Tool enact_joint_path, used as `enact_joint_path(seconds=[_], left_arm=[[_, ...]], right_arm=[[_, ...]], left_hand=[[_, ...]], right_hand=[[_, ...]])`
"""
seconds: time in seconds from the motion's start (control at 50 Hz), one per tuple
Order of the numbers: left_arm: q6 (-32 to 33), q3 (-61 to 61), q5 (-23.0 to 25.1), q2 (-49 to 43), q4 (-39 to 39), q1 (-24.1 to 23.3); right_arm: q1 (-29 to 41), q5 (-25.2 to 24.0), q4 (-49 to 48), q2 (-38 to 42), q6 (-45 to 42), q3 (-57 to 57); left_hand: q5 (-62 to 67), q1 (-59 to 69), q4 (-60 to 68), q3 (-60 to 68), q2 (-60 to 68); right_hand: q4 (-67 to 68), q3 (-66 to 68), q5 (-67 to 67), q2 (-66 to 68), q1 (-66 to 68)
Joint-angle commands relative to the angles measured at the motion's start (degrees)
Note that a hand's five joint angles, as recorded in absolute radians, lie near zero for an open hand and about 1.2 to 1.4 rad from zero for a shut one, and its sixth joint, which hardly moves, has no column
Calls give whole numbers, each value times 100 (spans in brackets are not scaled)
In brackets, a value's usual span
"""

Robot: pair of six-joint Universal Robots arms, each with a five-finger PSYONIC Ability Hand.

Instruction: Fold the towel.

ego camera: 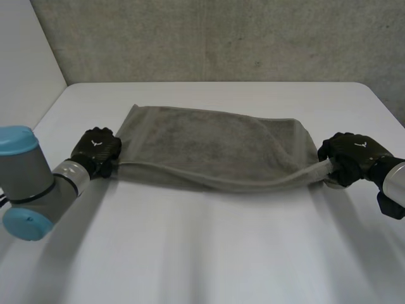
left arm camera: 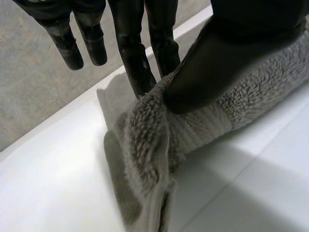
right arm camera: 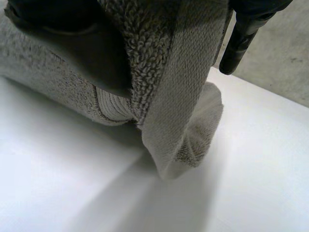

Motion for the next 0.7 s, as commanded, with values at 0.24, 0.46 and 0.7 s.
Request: enact_joint_path(seconds=[0.24, 0.46, 0.7], left_arm=[[210, 82, -246, -199, -30, -87], [333, -208, -211, 30, -39, -87], [315, -305, -158, 74, -21, -174]], right_arm=[[-5, -28, -20, 17, 15, 55], [-5, -28, -28, 17, 15, 73], [-5, -19, -28, 18, 15, 82]], left_hand=[[-3909, -3828, -376, -331, -3870], [-4010, -3929, -376, -331, -3971], [-3842, -3761, -376, -331, -3803]], right_hand=[[-435, -302, 294, 464, 344], [-435, -302, 294, 464, 344], [-435, -302, 294, 464, 344]])
